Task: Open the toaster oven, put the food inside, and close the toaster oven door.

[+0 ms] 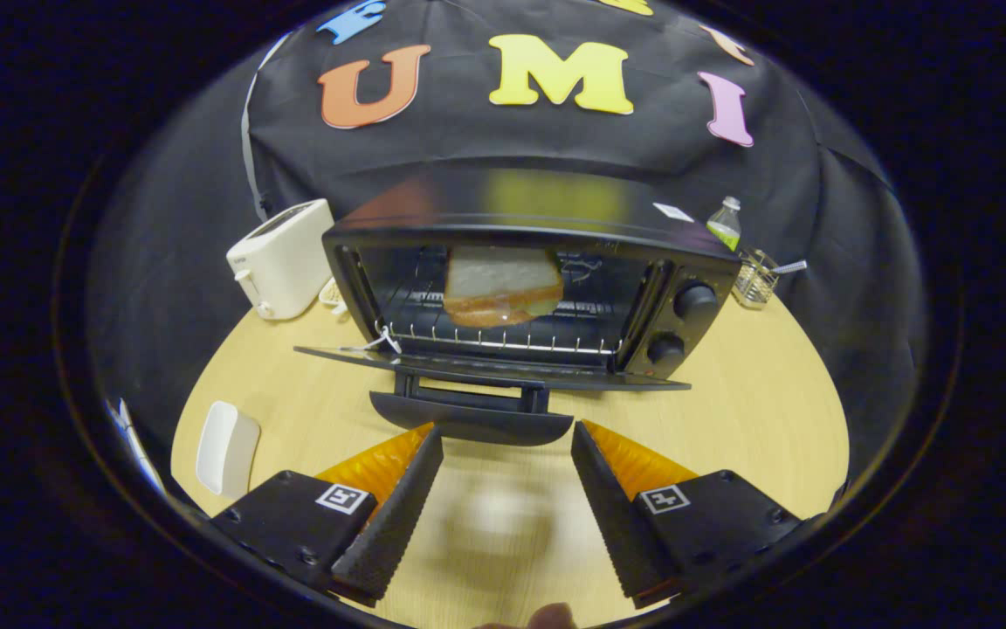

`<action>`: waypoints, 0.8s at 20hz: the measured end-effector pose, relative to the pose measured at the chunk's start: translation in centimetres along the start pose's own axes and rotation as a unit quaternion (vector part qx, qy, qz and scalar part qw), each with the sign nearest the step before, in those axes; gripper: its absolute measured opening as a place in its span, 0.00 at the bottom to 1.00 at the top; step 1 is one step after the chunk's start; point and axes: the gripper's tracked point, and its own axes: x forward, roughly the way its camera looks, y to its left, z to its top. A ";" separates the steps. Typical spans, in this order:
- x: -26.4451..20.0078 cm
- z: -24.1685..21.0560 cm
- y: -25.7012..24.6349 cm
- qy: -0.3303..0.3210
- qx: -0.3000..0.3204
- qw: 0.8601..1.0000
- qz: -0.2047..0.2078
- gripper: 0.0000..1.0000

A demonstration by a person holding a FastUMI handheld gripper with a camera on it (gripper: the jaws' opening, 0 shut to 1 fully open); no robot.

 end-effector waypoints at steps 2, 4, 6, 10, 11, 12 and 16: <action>-0.9 1.4 -0.1 -0.013 0.011 1.000 -0.001 0.97; -2.1 3.1 -0.2 -0.035 0.016 0.999 -0.001 0.97; -3.3 4.8 0.1 -0.058 0.015 0.998 0.002 0.97; -6.3 7.7 0.3 -0.097 0.013 0.995 0.003 0.97; -7.3 8.5 0.3 -0.108 0.016 0.994 0.004 0.97; -8.5 9.4 0.1 -0.123 0.019 0.992 0.000 0.97; -14.6 12.9 0.0 -0.186 0.021 0.982 -0.013 0.97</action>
